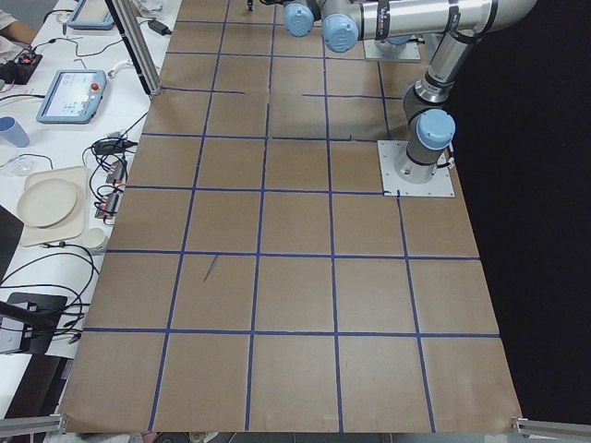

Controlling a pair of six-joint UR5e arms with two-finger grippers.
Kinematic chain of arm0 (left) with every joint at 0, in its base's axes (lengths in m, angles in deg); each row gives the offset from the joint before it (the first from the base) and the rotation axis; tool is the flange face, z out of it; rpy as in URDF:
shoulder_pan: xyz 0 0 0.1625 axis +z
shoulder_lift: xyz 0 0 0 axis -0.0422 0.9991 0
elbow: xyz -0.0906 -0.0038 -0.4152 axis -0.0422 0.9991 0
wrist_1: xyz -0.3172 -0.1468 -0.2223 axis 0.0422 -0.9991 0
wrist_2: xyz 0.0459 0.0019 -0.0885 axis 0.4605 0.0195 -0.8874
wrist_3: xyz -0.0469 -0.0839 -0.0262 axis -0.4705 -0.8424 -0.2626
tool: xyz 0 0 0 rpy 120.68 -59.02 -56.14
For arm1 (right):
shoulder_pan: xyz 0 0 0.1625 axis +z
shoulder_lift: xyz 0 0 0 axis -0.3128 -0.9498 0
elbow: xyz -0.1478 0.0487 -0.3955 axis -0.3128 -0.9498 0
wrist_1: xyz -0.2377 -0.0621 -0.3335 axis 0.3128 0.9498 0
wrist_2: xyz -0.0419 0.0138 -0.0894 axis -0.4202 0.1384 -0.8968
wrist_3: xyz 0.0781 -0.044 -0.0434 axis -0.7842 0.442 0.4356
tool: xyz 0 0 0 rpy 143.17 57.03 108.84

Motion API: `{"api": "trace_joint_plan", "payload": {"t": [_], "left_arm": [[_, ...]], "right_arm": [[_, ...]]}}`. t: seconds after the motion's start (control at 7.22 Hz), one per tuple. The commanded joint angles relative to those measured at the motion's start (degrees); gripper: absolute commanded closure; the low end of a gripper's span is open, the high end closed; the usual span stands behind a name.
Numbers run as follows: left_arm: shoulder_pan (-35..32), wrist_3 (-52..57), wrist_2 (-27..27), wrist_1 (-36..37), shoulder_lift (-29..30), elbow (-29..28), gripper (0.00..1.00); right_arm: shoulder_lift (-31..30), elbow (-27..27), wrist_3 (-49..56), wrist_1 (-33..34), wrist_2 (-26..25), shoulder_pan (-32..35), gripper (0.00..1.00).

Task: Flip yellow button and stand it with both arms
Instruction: 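Grasp the yellow cap with the right gripper and open the left gripper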

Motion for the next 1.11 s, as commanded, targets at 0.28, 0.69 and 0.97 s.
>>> {"api": "trace_joint_plan", "payload": {"t": [0.28,0.69,0.97], "left_arm": [[0.00,-0.03,0.09,0.00,-0.25,0.05,0.98],[-0.17,-5.89,0.09,-0.09,-0.77,-0.39,0.01],[-0.17,-6.27,0.17,0.00,-0.69,-0.39,0.01]], "right_arm": [[-0.19,-0.04,0.07,-0.17,1.98,-0.37,0.65],[-0.19,-0.04,0.08,-0.17,2.07,-0.46,0.80],[-0.01,-0.04,0.08,-0.09,1.98,-0.63,0.81]]}}
